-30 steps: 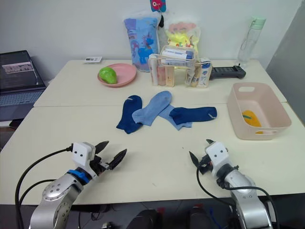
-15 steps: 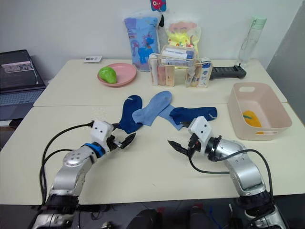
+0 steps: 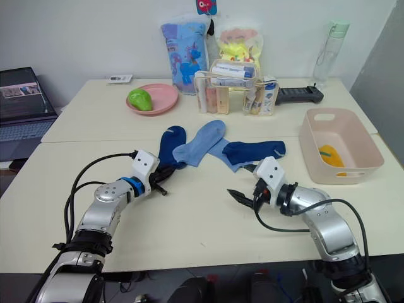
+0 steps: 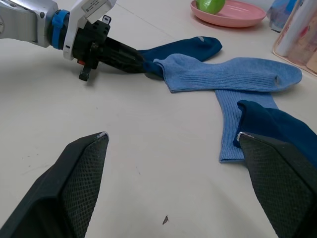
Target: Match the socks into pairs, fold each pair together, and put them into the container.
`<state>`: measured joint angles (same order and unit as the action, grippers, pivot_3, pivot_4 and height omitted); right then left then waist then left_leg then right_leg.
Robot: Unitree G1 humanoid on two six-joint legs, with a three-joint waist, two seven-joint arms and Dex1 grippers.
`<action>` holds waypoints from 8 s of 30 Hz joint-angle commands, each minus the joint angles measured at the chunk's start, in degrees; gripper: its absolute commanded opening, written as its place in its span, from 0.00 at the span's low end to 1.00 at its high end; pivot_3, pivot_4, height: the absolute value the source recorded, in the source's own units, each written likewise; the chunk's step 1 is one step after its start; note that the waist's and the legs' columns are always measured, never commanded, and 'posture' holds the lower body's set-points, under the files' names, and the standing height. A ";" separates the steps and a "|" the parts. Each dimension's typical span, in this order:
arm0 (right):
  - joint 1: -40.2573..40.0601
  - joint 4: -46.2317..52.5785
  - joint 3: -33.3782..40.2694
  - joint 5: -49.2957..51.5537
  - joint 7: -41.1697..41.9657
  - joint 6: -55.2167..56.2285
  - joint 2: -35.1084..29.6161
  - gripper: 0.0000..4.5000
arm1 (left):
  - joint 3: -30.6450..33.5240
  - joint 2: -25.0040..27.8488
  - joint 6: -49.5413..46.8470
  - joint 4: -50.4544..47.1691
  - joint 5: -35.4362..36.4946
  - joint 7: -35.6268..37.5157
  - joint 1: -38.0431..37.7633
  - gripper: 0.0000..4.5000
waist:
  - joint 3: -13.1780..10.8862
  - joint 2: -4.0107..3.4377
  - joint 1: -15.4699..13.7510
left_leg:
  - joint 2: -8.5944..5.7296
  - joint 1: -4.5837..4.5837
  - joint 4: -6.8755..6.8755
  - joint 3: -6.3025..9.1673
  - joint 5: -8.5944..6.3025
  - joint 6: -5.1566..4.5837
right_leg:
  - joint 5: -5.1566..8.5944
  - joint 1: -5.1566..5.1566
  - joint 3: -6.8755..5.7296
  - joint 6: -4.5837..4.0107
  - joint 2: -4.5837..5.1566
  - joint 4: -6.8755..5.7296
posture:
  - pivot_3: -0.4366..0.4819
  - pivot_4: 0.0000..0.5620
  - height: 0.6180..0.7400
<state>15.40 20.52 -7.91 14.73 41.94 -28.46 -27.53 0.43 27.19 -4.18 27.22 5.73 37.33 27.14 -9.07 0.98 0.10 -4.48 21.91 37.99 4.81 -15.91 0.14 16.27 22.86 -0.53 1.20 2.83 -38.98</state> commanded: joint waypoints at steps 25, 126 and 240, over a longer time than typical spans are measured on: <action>0.19 -2.15 7.03 1.09 0.70 3.93 -6.44 1.00 | -18.18 4.97 -27.58 -39.02 13.33 27.72 -3.25 0.05 | -0.01 0.00 0.13 | 0.02 0.11 -0.02 -0.05 -0.01 -0.02 | 0.00 0.07 0.04 -0.01 -0.01 0.01 | 0.48 0.27 1.00; -9.05 6.56 -5.65 6.73 17.28 -6.10 -16.16 0.00 | -16.75 -13.31 -3.41 7.76 -2.61 24.90 19.45 0.50 | -0.06 0.11 -0.13 | -0.03 0.25 0.17 -0.02 0.00 -0.01 | 0.00 0.11 -0.01 0.01 0.01 0.00 | 0.48 0.27 1.00; -17.21 7.65 5.32 4.83 -3.56 -11.78 -8.65 0.30 | -12.29 3.59 -16.76 -18.33 5.75 21.98 -1.56 0.38 | -0.05 0.18 -1.04 | 0.00 -0.03 0.05 0.02 -0.02 -0.03 | 0.01 -0.20 -0.04 0.01 0.04 0.10 | 0.48 0.27 1.00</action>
<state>-2.15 26.44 -2.43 19.15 38.57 -40.13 -36.17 -11.99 30.15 -20.85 10.44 11.07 58.38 25.85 -9.11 1.16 -0.94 -4.48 21.88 38.04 4.83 -15.94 0.10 16.28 22.66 -0.57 1.21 2.87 -38.87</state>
